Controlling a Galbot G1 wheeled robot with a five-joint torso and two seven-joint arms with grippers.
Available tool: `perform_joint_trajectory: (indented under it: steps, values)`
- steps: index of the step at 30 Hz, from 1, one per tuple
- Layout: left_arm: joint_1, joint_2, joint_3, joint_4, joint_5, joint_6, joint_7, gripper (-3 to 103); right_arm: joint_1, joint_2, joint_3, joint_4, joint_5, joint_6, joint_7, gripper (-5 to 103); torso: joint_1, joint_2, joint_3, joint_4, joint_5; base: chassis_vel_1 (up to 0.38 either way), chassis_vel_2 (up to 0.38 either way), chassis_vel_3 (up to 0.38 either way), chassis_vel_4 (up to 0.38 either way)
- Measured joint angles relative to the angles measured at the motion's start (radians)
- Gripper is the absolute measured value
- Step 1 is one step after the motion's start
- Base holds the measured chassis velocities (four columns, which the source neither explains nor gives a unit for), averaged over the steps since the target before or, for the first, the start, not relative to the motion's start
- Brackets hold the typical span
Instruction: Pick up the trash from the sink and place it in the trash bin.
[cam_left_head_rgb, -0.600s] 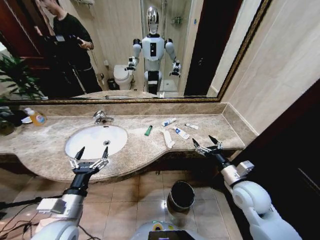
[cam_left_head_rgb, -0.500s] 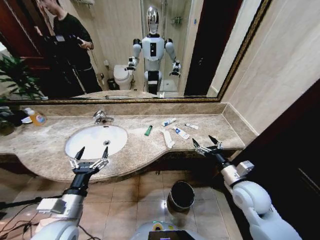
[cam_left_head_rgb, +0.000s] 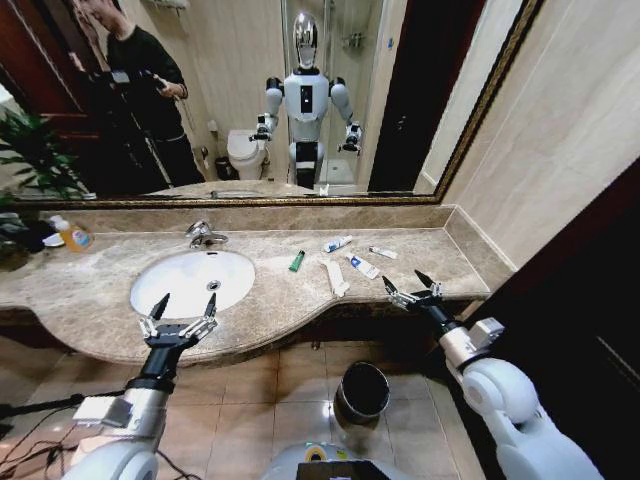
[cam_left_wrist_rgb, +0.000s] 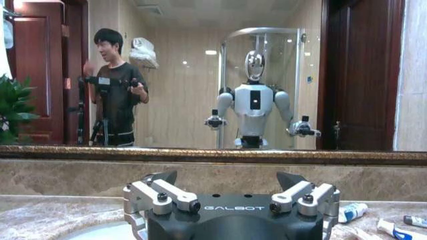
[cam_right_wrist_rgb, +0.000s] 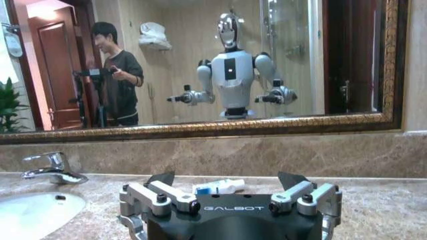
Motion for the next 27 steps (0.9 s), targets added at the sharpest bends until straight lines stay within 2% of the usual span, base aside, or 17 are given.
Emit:
perform_joint_trajectory:
  steps: [6, 18, 23, 27]
  values:
    - [0.0, 0.0, 0.0, 0.0, 0.0, 0.0, 0.0, 100, 0.005, 0.003, 0.003, 0.001, -0.001, -0.032, 0.006, 100, 0.0, 0.0, 0.0, 0.0, -0.0001, 0.0, 0.0, 0.0, 0.0]
    - [0.0, 0.0, 0.0, 0.0, 0.0, 0.0, 0.0, 100, 0.009, -0.002, -0.013, -0.012, -0.013, -0.034, 0.0, 100, 0.0, 0.0, 0.0, -0.0001, -0.0001, 0.0, 0.0, 0.0, 0.0]
    - [0.0, 0.0, 0.0, 0.0, 0.0, 0.0, 0.0, 100, 0.036, -0.015, -0.044, -0.034, -0.024, -0.033, -0.015, 100, 0.0, 0.0, 0.0, 0.0, 0.0, 0.0, 0.0, 0.0, 0.0]
    - [0.0, 0.0, 0.0, 0.0, 0.0, 0.0, 0.0, 100, 0.081, -0.045, -0.069, -0.07, -0.02, -0.035, -0.061, 100, 0.0, 0.0, 0.0, 0.0, 0.0, 0.0, 0.0, 0.0, 0.0]
